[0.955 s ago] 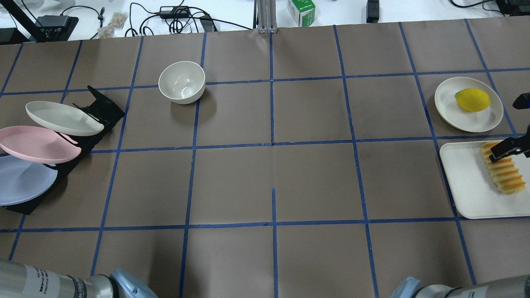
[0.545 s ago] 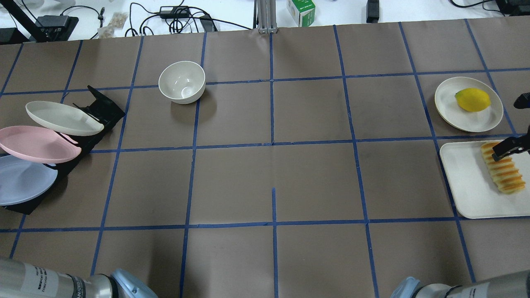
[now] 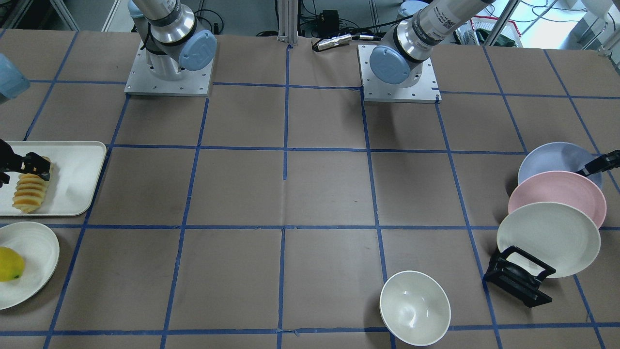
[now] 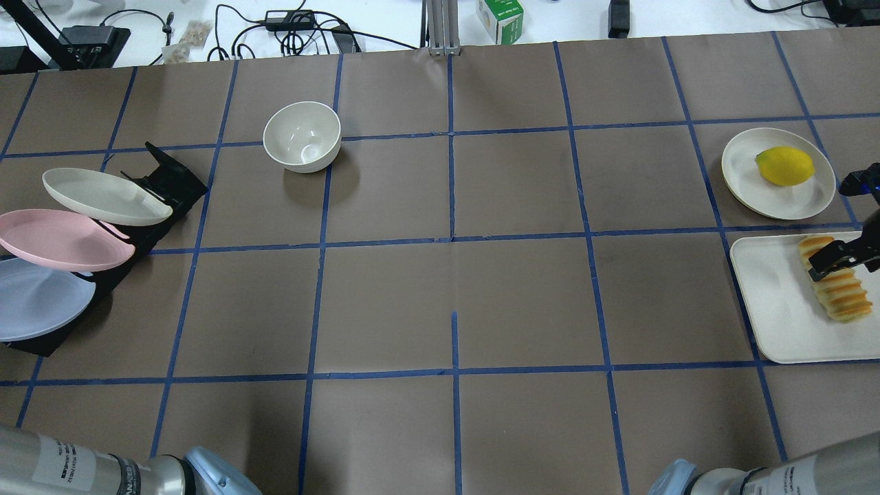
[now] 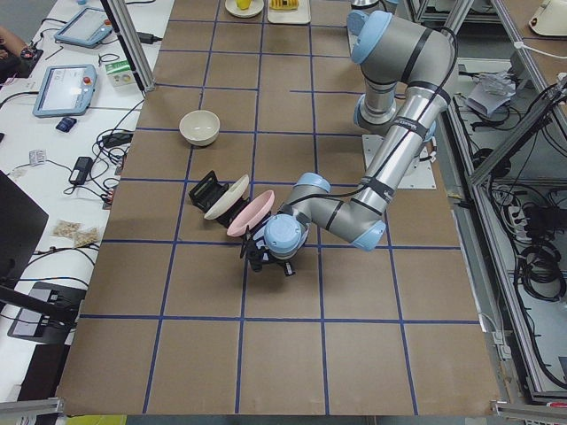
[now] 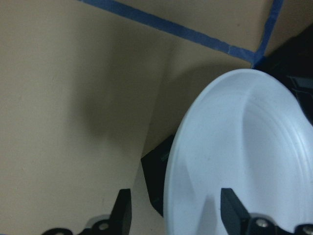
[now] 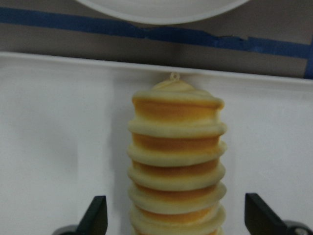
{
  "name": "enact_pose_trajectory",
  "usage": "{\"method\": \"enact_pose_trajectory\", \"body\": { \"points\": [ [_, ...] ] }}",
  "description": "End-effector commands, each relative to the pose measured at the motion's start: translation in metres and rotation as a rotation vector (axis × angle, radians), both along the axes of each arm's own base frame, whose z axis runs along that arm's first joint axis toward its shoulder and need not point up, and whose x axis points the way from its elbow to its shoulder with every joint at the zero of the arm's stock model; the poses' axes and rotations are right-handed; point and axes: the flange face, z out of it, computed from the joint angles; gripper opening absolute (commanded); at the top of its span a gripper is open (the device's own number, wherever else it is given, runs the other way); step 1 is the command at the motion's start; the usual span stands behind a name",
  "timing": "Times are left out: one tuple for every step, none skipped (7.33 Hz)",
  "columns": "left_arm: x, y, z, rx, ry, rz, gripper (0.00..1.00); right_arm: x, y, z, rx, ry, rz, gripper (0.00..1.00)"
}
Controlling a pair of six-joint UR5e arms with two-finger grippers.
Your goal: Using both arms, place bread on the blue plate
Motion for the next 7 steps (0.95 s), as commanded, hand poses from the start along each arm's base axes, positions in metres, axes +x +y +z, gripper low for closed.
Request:
{"method": "enact_pose_trajectory", "body": {
  "points": [
    [0.000, 0.000, -0.002, 0.003, 0.003, 0.003, 0.58, -0.002, 0.000, -0.013, 0.023, -0.010, -0.002, 1.00],
    [0.000, 0.000, -0.001, 0.001, 0.002, -0.002, 0.30, -0.003, -0.001, -0.015, 0.025, -0.012, -0.003, 1.00],
    [0.001, 0.001, -0.001, 0.011, -0.007, -0.009, 0.07, -0.001, 0.000, -0.020, 0.033, -0.020, -0.001, 1.00],
    [0.001, 0.001, 0.001, 0.010, -0.009, -0.007, 0.00, -0.002, -0.001, -0.021, 0.034, -0.021, -0.003, 1.00],
    [0.002, 0.001, 0.004, 0.007, -0.013, -0.007, 0.00, -0.002, -0.001, -0.021, 0.034, -0.021, -0.003, 1.00],
    [0.002, -0.002, 0.013, 0.002, -0.028, -0.011, 0.00, -0.001, 0.000, -0.021, 0.035, -0.021, -0.004, 1.00],
    [0.005, -0.006, 0.028, -0.001, -0.053, -0.017, 0.00, -0.002, 0.000, -0.021, 0.037, -0.021, -0.001, 0.96]
  ]
}}
